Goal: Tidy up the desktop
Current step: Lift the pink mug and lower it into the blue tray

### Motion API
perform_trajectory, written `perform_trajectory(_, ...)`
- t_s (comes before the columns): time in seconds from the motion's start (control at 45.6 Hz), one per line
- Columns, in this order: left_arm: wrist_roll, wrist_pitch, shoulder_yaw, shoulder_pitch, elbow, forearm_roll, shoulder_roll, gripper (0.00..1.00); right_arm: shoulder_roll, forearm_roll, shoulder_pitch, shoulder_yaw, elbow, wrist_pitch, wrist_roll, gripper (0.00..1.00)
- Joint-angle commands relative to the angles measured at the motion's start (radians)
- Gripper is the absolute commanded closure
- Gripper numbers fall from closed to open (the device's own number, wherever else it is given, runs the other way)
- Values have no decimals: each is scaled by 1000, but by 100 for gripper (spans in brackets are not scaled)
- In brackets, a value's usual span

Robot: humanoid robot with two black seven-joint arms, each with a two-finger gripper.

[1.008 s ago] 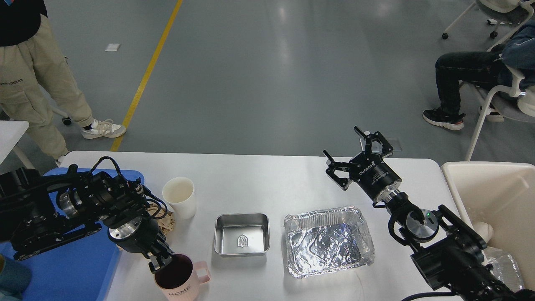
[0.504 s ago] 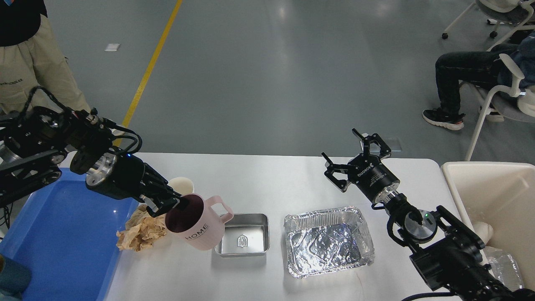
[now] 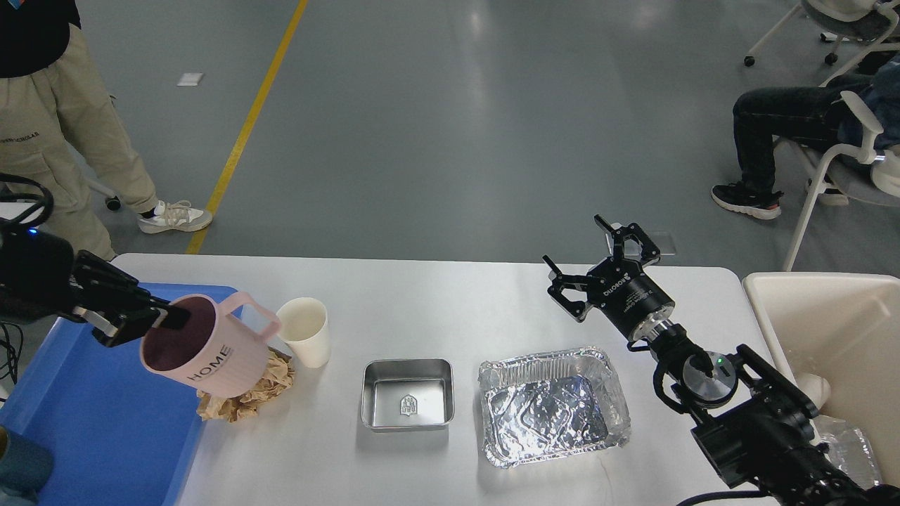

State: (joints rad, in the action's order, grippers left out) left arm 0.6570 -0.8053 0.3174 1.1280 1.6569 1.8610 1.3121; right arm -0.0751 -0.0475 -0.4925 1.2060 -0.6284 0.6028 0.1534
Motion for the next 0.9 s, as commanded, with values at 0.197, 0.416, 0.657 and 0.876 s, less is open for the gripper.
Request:
perform_trajectory(0.197, 3, 208, -78, -86, -114, 10, 156, 96, 0, 0, 0, 1, -7, 2, 0, 0)
perform_trajectory(0.416, 3, 351, -121, -151, -255, 61, 176, 96, 0, 0, 0, 1, -8, 2, 0, 0)
perform_trajectory(0.657, 9, 511, -161, -280, -350, 127, 171, 96, 0, 0, 3, 0, -8, 3, 0, 0)
perform_trajectory(0.876, 7, 653, -164, -424, -469, 181, 125, 96, 5, 0, 5, 1, -8, 3, 0, 0)
